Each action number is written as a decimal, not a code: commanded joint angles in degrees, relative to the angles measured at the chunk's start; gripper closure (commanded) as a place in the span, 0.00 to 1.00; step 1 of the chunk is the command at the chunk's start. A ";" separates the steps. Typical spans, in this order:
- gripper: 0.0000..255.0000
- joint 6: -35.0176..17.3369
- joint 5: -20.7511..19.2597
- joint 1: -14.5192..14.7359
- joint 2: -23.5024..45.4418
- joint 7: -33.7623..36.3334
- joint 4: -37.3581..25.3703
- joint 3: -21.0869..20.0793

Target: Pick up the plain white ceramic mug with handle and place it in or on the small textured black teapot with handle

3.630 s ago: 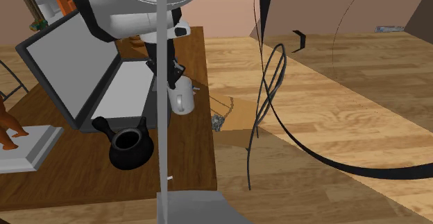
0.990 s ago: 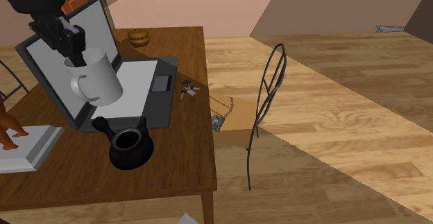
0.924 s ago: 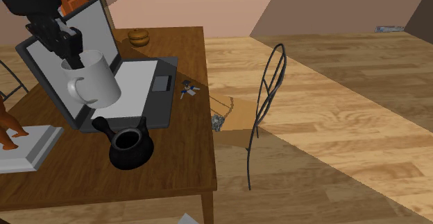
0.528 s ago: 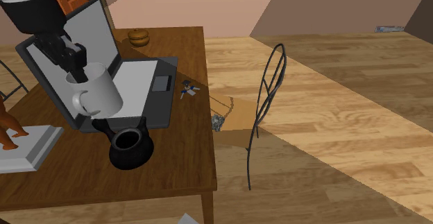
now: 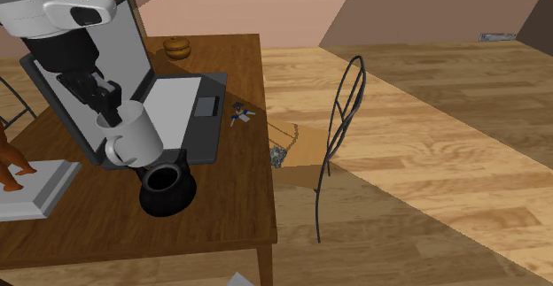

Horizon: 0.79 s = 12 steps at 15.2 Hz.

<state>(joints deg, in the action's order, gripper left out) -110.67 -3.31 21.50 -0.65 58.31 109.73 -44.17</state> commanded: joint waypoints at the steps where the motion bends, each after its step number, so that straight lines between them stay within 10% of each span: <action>1: 1.00 -1.60 -0.25 0.06 0.27 0.31 1.40 -0.07; 12: 1.00 -4.71 -1.10 0.17 1.25 1.06 3.84 -0.18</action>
<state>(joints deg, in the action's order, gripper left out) -115.37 -4.41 21.68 0.60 59.36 113.57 -44.35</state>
